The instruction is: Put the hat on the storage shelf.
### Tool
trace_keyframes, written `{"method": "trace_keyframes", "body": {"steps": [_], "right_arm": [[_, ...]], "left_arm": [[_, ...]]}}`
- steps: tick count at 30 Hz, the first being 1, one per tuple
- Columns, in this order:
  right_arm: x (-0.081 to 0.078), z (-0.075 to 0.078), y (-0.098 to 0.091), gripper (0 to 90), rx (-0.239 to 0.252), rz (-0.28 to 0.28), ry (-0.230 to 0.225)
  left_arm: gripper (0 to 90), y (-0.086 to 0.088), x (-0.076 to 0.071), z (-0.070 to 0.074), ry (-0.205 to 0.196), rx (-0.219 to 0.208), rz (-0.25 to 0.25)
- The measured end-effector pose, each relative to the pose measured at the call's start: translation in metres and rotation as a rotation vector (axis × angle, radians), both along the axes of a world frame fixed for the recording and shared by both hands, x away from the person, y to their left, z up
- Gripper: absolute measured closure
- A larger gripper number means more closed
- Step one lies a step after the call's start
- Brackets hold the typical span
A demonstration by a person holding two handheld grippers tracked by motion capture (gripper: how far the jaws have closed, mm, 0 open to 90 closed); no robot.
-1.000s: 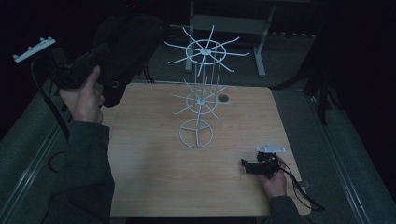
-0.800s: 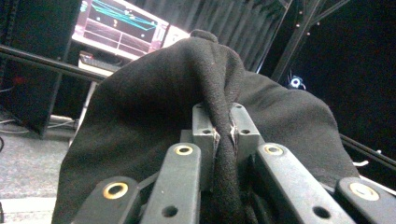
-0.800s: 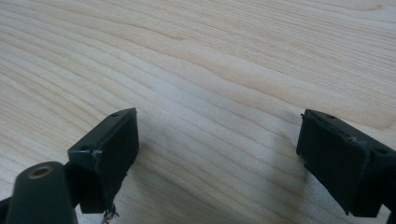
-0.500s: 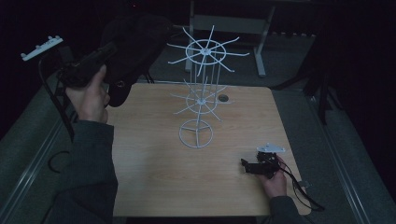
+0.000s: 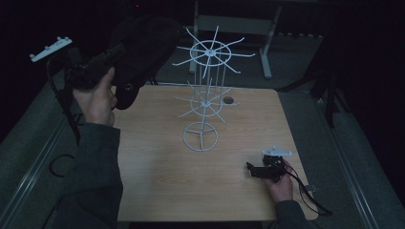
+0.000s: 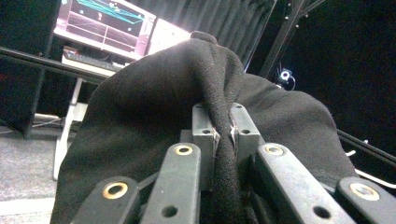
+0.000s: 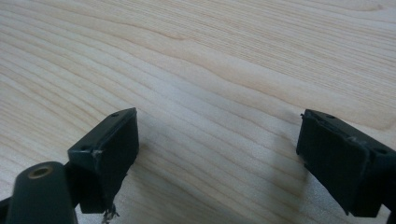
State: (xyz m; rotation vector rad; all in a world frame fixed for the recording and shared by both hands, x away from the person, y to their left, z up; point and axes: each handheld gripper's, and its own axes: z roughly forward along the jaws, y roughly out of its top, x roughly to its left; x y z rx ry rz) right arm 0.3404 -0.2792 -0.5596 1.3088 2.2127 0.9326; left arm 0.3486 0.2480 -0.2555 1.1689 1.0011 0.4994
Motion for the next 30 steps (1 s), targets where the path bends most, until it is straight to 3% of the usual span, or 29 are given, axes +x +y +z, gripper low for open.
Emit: {"method": "trace_keyframes", "body": {"steps": [9,21,30], "right_arm": [[0.000,0.000,0.000,12.6,0.000,0.000,0.000],[0.000,0.000,0.000,12.6,-0.001,0.001,0.000],[0.000,0.000,0.000,12.6,-0.001,0.001,-0.002]], "left_arm": [[84.8,-0.004,0.002,-0.004,0.004,0.001,-0.021],[84.5,-0.011,0.006,-0.009,0.015,0.032,-0.046],[83.7,-0.010,0.012,-0.023,0.057,0.042,-0.070]]}}
